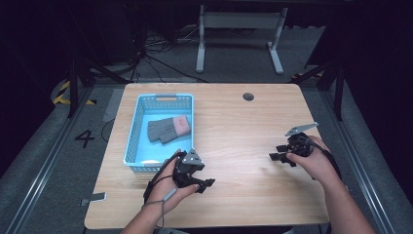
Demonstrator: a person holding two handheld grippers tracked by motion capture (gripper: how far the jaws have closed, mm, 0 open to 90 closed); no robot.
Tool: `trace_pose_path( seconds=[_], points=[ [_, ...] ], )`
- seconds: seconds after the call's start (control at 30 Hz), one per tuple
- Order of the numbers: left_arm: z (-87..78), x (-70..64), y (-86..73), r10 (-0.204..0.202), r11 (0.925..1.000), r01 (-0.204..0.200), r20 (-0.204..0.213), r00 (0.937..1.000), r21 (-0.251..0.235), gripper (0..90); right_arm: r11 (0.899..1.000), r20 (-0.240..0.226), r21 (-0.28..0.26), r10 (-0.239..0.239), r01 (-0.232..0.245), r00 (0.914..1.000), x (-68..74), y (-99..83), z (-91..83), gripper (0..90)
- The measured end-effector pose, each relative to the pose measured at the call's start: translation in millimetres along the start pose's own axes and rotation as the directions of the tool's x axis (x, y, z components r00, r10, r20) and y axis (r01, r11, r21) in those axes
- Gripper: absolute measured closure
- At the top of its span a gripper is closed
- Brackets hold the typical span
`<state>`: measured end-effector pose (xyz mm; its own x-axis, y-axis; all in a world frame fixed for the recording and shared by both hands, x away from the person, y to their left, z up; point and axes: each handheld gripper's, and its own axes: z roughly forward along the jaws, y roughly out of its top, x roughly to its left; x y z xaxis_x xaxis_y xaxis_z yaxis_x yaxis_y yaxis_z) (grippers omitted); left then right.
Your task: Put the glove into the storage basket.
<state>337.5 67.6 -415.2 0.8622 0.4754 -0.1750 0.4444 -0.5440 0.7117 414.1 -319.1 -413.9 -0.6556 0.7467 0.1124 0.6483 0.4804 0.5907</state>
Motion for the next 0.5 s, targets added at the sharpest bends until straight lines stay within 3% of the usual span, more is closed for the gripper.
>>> trace_pose_path(
  seconds=[0.1, 0.17, 0.27, 0.5],
  points=[
    [5.7, -2.7, -6.1, 0.049, 0.9987, -0.049, -0.031, 0.9983, -0.010, 38.7, 1.000, -0.002, 0.003, -0.005, 0.005, 1.0000, 0.7, 0.3, 0.9, 48.2],
    [11.0, -2.0, -9.1, 0.079, 0.9968, -0.079, -0.026, 0.9966, -0.008, 39.2, 1.000, -0.002, 0.001, -0.008, 0.008, 1.0000, 1.4, 0.4, 1.5, 48.1],
    [19.7, 0.3, -13.4, 0.061, 0.9981, -0.061, 0.015, 0.9980, -0.003, 40.7, 1.000, -0.002, 0.006, -0.007, 0.007, 1.0000, 1.5, 0.0, 2.6, 48.1],
    [34.0, -1.4, -22.5, 0.035, 0.9985, -0.036, 0.026, 0.9991, 0.042, 44.7, 1.000, -0.012, 0.002, -0.006, 0.006, 0.9999, 1.5, -0.9, 3.2, 47.6]
  ],
)
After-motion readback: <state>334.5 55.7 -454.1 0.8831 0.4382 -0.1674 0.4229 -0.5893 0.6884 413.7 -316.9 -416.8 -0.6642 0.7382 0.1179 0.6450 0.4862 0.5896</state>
